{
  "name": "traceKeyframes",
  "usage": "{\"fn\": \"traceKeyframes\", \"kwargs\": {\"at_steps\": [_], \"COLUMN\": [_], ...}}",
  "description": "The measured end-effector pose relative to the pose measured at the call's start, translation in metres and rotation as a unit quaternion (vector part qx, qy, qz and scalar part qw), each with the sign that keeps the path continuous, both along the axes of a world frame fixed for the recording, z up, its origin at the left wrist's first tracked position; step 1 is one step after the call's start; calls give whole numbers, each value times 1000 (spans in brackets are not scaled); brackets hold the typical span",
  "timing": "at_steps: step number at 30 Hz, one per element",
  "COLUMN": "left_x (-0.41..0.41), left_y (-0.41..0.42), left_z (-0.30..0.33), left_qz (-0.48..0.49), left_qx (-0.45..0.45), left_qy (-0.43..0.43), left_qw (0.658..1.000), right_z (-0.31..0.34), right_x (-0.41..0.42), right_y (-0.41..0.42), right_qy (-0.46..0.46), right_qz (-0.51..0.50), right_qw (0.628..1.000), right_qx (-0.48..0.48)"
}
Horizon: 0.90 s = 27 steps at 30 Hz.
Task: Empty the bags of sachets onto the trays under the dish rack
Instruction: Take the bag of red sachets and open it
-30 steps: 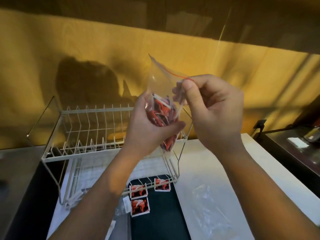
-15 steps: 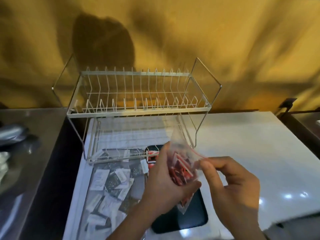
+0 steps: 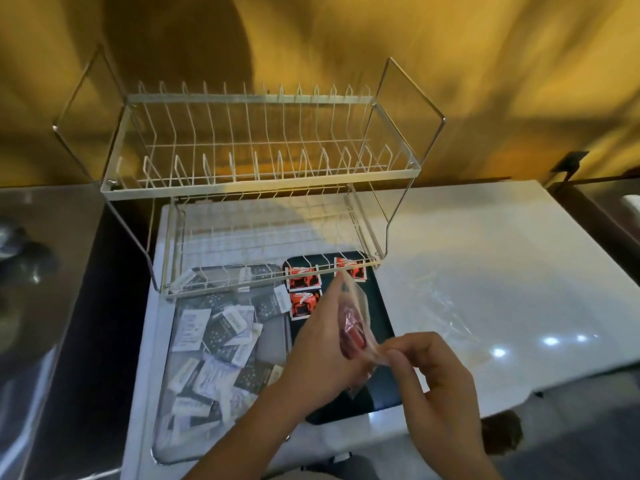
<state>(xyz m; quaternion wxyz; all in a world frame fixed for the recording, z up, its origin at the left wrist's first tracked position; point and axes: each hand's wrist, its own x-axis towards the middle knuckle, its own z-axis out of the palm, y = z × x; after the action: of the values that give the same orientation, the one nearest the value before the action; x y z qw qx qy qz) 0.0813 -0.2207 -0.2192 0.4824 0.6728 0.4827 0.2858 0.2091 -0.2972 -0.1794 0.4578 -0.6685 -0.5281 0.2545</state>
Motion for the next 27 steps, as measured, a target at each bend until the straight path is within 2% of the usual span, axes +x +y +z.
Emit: {"fn": "traceKeyframes", "kwargs": {"at_steps": [3, 8, 12, 16, 21, 27], "left_x": [2, 2, 3, 0, -6, -21], "left_y": [1, 3, 7, 6, 8, 10], "left_z": [-3, -7, -6, -5, -5, 2], "left_qz": [-4, -45, -93, -117, -127, -143], "left_qx": [16, 45, 70, 192, 226, 181], "left_qy": [13, 37, 42, 101, 111, 124], "left_qw": [1000, 997, 992, 969, 960, 965], "right_z": [-1, 5, 6, 5, 7, 10], "right_x": [-1, -1, 4, 7, 9, 12], "right_y": [0, 7, 15, 22, 25, 27], "right_qy": [11, -26, -59, -101, -29, 100], "right_qz": [-22, -36, -35, -20, -1, 0], "right_qw": [1000, 999, 995, 989, 985, 971], "right_qx": [-10, -10, -66, -108, -172, -216]}}
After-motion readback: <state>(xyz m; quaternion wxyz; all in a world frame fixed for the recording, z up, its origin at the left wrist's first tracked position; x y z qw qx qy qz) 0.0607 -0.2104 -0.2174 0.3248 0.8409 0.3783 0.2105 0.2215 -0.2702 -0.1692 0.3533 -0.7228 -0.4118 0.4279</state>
